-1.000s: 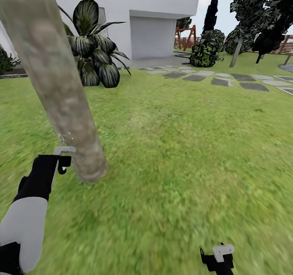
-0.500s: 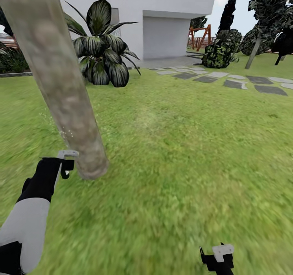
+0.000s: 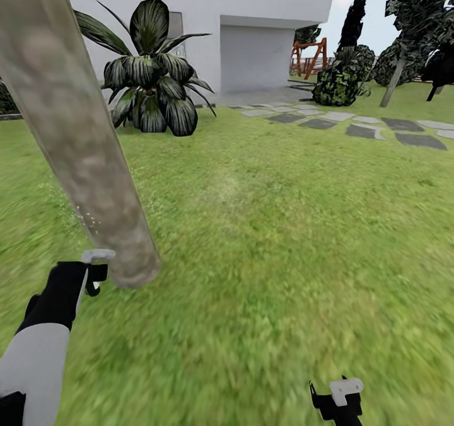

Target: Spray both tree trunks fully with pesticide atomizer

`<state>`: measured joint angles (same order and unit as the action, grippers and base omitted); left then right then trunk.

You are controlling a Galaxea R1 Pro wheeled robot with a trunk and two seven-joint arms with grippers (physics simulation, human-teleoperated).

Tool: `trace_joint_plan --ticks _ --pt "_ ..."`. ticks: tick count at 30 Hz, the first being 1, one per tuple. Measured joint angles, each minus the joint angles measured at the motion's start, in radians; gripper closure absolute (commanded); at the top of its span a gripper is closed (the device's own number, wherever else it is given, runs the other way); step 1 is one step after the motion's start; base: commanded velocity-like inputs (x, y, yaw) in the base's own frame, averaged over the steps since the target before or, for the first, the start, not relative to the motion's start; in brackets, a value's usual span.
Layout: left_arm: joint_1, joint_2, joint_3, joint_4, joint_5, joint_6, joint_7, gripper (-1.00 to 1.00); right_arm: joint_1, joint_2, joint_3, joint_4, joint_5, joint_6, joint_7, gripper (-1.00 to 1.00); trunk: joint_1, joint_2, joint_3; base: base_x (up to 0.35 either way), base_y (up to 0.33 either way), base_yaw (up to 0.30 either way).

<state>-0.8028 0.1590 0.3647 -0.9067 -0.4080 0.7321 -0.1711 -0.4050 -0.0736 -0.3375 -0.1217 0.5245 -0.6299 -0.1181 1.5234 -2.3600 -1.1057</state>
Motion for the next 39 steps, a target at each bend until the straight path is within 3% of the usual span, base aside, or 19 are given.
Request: trace_joint_plan --ticks 1,3,5,6,7,9,11,12,16,23,27,35,39 --pt "0.007 -0.02 0.0 0.014 0.003 -0.037 0.0 1.0 0.0 0.0 0.0 0.0 0.0 0.0 0.0 -1.0 0.0 0.0 0.0 0.001 0.0 0.0" --pt "0.008 -0.023 0.007 0.053 -0.01 -0.071 0.001 1.0 0.0 0.002 0.001 0.0 0.0 0.0 0.001 -1.0 0.0 0.0 0.0 0.0 0.0 0.025" --pt "0.008 0.007 0.012 0.075 -0.016 -0.085 0.001 1.0 0.0 0.003 0.001 0.0 0.0 0.0 0.0 -1.0 0.0 0.0 0.0 0.0 0.0 0.187" --pt "0.008 0.044 0.013 0.081 -0.014 -0.087 0.001 1.0 0.0 0.003 0.001 0.0 0.0 0.0 0.001 -1.0 0.0 0.0 0.0 0.0 0.0 0.255" --pt "0.009 0.063 0.013 0.083 -0.014 -0.089 0.001 1.0 0.0 0.003 0.002 0.001 0.0 0.0 0.001 -1.0 0.0 0.0 0.0 0.0 0.0 0.267" --pt "0.011 0.073 0.012 0.086 -0.005 -0.09 0.001 1.0 0.0 0.003 0.001 0.001 0.0 0.0 0.001 -1.0 0.0 0.0 0.0 0.0 0.0 0.273" --pt "0.013 0.062 0.011 0.092 0.005 -0.089 0.001 1.0 0.0 0.004 0.001 0.001 0.0 0.0 0.001 -1.0 0.0 0.0 0.0 0.0 0.0 0.162" --pt "0.012 0.043 0.012 0.103 0.013 -0.089 0.001 1.0 0.0 0.004 0.001 0.001 0.0 0.0 0.002 -1.0 0.0 0.0 0.0 0.0 0.0 0.062" --pt "0.011 0.014 0.015 0.101 0.009 -0.091 0.002 1.0 0.0 0.002 0.0 0.001 0.0 0.0 0.0 -1.0 0.0 0.0 0.0 0.127 -0.082 0.013" --pt "0.013 0.028 0.012 0.113 0.001 -0.094 0.01 1.0 0.0 0.0 0.0 0.0 0.0 0.0 0.0 -1.0 0.0 0.0 0.0 0.218 -0.181 0.0" --pt "0.013 0.014 0.009 0.114 0.012 -0.094 0.071 1.0 0.0 0.0 0.0 0.0 0.0 0.0 0.0 -1.0 0.0 0.0 0.0 0.137 -0.243 0.0" --pt "0.013 0.006 0.011 0.115 0.015 -0.108 0.078 1.0 0.0 0.001 0.0 0.0 0.0 -0.001 0.0 -1.0 0.0 0.0 0.0 0.012 -0.271 0.188" --pt "0.013 -0.042 0.013 0.113 0.014 -0.156 0.082 1.0 0.0 0.0 0.0 0.0 0.0 0.0 0.0 -1.0 0.0 0.0 0.0 0.109 -0.25 0.028"
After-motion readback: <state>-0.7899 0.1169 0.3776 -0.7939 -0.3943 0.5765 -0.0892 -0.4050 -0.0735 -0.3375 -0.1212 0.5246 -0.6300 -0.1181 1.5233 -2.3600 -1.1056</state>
